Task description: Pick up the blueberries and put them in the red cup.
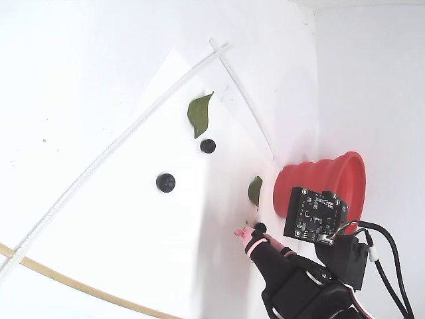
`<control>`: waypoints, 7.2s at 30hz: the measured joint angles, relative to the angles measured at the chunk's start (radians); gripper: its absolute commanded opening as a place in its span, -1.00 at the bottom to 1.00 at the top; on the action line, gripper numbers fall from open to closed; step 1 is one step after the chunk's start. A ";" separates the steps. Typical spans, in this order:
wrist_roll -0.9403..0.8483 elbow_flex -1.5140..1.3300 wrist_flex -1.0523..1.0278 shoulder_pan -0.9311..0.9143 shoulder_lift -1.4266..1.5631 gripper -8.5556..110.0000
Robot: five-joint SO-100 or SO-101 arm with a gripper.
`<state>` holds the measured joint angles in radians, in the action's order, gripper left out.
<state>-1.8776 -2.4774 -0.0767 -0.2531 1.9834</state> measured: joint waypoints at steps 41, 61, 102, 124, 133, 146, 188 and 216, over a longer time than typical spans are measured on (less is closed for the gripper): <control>0.061 0.261 0.012 -0.196 0.051 -0.69; 0.086 0.425 0.069 -0.281 -0.138 -0.68; 0.104 0.376 -0.041 -0.110 -0.034 -0.58; 0.121 0.276 -0.115 0.063 0.002 -0.58; 0.124 0.258 -0.140 0.104 0.002 -0.58; 0.140 0.192 -0.144 0.167 0.003 -0.58; 0.155 0.132 0.074 0.245 -0.267 -0.57; 0.143 0.155 0.241 0.244 -0.451 -0.54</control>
<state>-1.7349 -2.3224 0.1641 -0.0092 1.5324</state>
